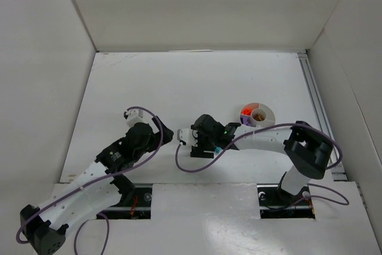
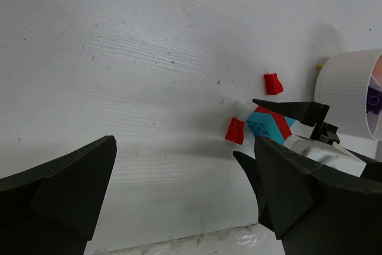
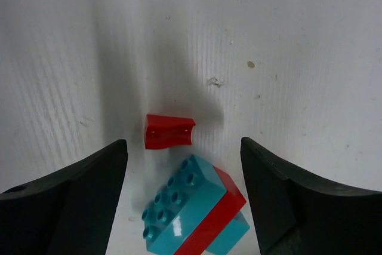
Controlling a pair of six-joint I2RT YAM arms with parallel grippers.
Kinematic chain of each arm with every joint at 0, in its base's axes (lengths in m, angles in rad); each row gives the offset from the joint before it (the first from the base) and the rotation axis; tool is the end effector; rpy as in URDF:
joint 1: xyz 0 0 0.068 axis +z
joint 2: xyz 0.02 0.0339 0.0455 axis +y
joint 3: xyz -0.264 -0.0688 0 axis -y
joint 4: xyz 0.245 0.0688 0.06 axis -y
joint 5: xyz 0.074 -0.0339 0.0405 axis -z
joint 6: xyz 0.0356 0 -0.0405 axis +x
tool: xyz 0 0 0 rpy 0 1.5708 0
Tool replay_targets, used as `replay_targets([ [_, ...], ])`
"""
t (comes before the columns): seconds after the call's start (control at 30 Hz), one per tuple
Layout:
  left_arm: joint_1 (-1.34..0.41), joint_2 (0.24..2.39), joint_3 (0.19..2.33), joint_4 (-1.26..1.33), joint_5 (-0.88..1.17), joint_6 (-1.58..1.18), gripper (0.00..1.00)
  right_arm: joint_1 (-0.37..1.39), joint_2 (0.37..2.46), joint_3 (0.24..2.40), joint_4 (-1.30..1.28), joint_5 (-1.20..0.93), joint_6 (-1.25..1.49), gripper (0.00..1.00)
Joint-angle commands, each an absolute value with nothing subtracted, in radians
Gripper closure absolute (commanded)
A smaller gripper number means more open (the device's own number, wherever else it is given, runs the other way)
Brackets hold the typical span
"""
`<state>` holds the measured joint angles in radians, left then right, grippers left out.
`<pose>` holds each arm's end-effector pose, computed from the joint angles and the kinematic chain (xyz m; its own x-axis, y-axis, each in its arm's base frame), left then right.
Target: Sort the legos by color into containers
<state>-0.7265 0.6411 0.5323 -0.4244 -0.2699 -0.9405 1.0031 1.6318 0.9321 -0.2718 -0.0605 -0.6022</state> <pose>0.1197 -0.0937 0.2494 -0.6025 -0.5062 -0.6171 -0.0308 0.7873 -0.6158 0.1724 0.2743 0.1747 0.1212 -0.8615 -0.4931 -0.9602 0.0242 -0.2784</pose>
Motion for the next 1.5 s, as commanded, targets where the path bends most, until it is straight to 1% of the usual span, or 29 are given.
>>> replay_targets([
  [0.0, -0.727, 0.649, 0.526, -0.417, -0.281, -0.936, 0.0, 1.015, 1.66, 0.995, -0.202, -0.066, -0.626, 0.19],
  [0.07, -0.727, 0.649, 0.526, -0.408, -0.281, -0.936, 0.0, 1.015, 1.669, 0.996, -0.184, -0.066, -0.626, 0.19],
  [0.13, -0.727, 0.649, 0.526, -0.408, -0.281, -0.936, 0.0, 1.015, 1.698, 0.996, -0.184, -0.066, -0.617, 0.22],
  [0.2, -0.727, 0.649, 0.526, -0.408, -0.281, -0.936, 0.0, 1.015, 1.71, 0.996, -0.184, -0.066, -0.617, 0.3],
  [0.23, -0.727, 0.649, 0.526, -0.399, -0.281, -0.936, 0.0, 1.015, 1.71, 0.996, -0.184, -0.066, -0.617, 0.38],
  [0.43, -0.727, 0.649, 0.526, -0.399, -0.281, -0.936, 0.0, 1.015, 1.691, 0.966, -0.184, -0.066, -0.598, 0.54],
  [0.47, -0.727, 0.649, 0.526, -0.399, -0.281, -0.936, 0.0, 1.015, 1.678, 0.957, -0.184, -0.066, -0.598, 0.6],
  [0.53, -0.727, 0.649, 0.526, -0.399, -0.281, -0.936, 0.0, 1.015, 1.666, 0.957, -0.184, -0.066, -0.589, 0.63],
  [0.57, -0.727, 0.649, 0.526, -0.399, -0.281, -0.936, 0.0, 1.015, 1.649, 0.948, -0.184, -0.066, -0.589, 0.66],
  [0.7, -0.727, 0.658, 0.526, -0.381, -0.29, -0.936, 0.0, 1.015, 1.602, 0.957, -0.184, -0.09, -0.589, 0.74],
  [0.97, -0.727, 0.676, 0.535, -0.353, -0.29, -0.916, 0.0, 1.015, 1.462, 0.966, -0.184, -0.112, -0.598, 0.77],
  [1.13, -0.727, 0.686, 0.545, -0.334, -0.278, -0.896, 0.0, 1.015, 1.32, 0.944, -0.274, 0.007, -0.535, 0.79],
  [1.2, -0.727, 0.706, 0.545, -0.298, -0.253, -0.879, 0.0, 0.99, 1.218, 0.93, -0.313, 0.067, -0.497, 0.79],
  [1.33, -0.727, 0.75, 0.545, -0.235, -0.218, -0.83, 0.0, 0.867, 1.031, 0.874, -0.461, 0.141, -0.401, 0.79],
  [1.37, -0.727, 0.762, 0.545, -0.216, -0.201, -0.818, 0.0, 0.782, 0.993, 0.862, -0.485, 0.141, -0.373, 0.79],
  [1.43, -0.727, 0.802, 0.522, -0.128, -0.125, -0.758, 0.0, 0.686, 0.893, 0.833, -0.532, 0.132, -0.36, 0.79],
  [1.47, -0.727, 0.819, 0.522, -0.095, -0.088, -0.735, 0.0, 0.595, 0.867, 0.833, -0.573, 0.117, -0.36, 0.79],
])
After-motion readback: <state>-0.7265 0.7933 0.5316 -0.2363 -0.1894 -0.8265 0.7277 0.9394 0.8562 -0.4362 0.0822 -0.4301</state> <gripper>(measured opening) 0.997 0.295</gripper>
